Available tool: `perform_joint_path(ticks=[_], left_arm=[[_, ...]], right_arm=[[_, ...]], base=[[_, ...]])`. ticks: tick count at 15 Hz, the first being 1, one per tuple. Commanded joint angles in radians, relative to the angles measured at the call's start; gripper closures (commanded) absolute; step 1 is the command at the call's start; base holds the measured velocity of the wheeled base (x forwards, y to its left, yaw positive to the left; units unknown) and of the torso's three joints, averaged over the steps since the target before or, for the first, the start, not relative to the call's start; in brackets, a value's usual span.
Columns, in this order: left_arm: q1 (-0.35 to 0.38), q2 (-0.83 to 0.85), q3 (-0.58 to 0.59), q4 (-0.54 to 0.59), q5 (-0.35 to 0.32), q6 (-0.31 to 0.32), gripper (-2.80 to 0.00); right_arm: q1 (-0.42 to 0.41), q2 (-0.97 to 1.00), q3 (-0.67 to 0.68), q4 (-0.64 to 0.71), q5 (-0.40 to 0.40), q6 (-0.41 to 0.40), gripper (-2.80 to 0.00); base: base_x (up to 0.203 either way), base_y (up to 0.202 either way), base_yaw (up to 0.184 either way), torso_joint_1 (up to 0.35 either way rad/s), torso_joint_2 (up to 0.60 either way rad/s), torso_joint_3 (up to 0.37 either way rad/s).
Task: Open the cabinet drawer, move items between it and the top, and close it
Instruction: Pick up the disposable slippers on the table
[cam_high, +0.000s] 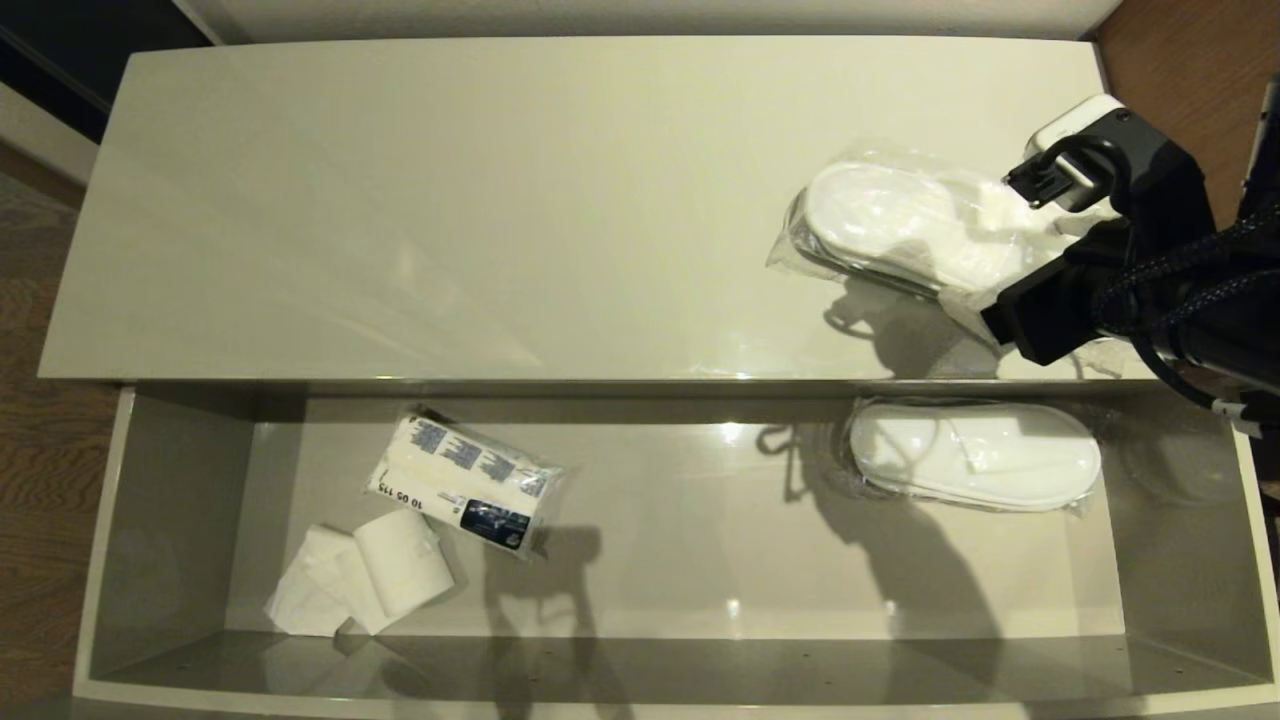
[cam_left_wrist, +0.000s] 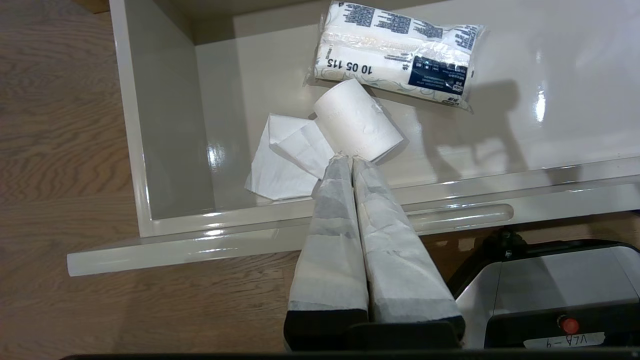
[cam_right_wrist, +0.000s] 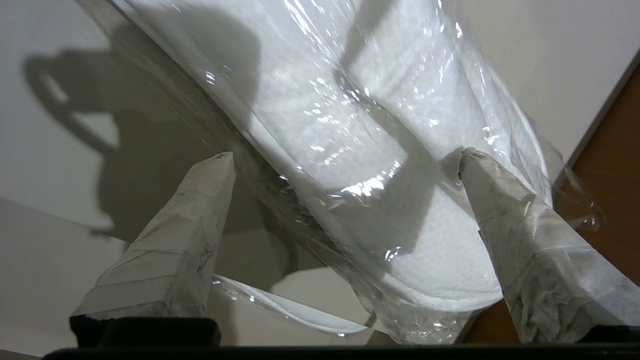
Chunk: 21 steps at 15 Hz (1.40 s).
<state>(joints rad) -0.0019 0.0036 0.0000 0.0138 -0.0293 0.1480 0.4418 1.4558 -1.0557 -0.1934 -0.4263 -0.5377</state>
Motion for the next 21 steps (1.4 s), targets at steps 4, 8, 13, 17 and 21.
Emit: perform_joint_path(ticks=[4, 8, 13, 17, 21], left_arm=[[0.0, -0.001, 0.0, 0.0, -0.001, 0.001, 0.0], [0.0, -0.001, 0.0, 0.0, -0.001, 0.001, 0.0], [0.0, -0.001, 0.0, 0.0, -0.001, 0.001, 0.0], [0.0, -0.001, 0.0, 0.0, -0.001, 0.001, 0.0], [0.0, -0.001, 0.0, 0.0, 0.0, 0.001, 0.0]], right_arm=[[-0.094, 0.16, 0.006, -0.142, 0.018, 0.034, -2.8], [-0.104, 0.22, -0.004, -0.201, 0.021, 0.067, -2.8], [-0.103, 0.19, -0.001, -0.21, 0.015, 0.093, 0.0], [-0.101, 0.149, 0.005, -0.207, 0.011, 0.104, 0.0], [-0.098, 0.064, 0.007, -0.183, -0.007, 0.103, 0.0]], base=[[0.0, 0.0, 0.0, 0.0, 0.0, 0.0], [0.0, 0.0, 0.0, 0.0, 0.0, 0.0], [0.0, 0.0, 0.0, 0.0, 0.0, 0.0], [0.0, 0.0, 0.0, 0.0, 0.0, 0.0], [0.0, 0.0, 0.0, 0.0, 0.0, 0.0]])
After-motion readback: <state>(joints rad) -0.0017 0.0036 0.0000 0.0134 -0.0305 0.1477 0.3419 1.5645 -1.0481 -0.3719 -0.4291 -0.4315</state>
